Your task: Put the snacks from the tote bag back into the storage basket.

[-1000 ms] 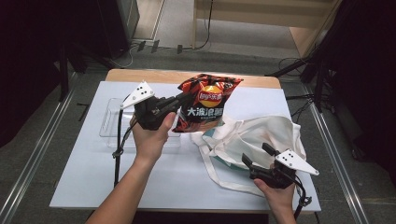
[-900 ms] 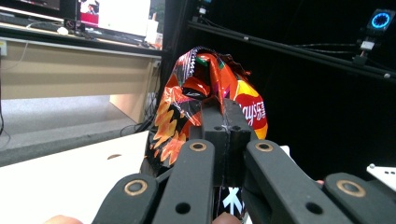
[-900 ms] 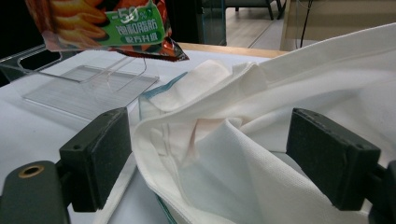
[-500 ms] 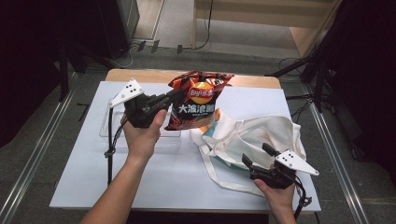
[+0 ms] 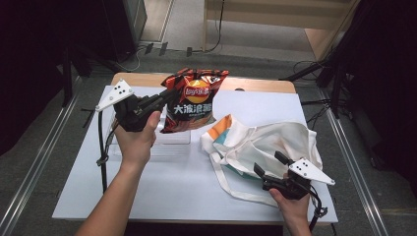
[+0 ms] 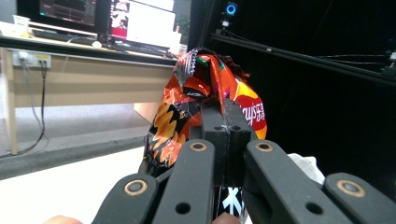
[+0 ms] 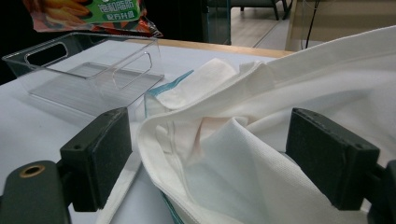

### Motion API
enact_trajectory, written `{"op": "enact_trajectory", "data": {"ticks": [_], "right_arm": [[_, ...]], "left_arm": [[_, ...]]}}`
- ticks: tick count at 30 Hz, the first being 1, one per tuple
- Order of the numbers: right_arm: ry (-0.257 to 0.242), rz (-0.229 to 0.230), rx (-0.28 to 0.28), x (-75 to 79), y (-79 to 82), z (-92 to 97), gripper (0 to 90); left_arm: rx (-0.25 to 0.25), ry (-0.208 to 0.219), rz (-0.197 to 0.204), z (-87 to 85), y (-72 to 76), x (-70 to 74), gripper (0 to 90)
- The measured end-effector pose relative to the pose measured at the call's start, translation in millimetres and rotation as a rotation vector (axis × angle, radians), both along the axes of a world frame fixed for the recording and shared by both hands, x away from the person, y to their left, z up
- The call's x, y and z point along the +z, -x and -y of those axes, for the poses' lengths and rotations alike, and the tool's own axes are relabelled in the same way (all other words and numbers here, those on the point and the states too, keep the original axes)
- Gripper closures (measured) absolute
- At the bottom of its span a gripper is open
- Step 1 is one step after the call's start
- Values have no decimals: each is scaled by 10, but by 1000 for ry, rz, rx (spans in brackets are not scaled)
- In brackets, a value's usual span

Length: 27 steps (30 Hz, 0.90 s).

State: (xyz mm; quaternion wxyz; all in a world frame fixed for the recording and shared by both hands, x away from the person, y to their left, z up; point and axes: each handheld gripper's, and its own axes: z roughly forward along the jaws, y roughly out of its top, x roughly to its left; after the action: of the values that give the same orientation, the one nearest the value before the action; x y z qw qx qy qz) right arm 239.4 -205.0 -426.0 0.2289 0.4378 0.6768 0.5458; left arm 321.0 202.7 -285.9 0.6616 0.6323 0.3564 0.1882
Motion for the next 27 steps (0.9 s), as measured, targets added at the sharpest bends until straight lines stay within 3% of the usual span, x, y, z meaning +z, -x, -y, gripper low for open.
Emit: {"op": "enact_trajectory", "data": {"ticks": [27], "right_arm": [[16,-14,-13,-24,-14,-24,170]], "left_arm": [[87,-22,-1,-598,-15,-55,900]]}}
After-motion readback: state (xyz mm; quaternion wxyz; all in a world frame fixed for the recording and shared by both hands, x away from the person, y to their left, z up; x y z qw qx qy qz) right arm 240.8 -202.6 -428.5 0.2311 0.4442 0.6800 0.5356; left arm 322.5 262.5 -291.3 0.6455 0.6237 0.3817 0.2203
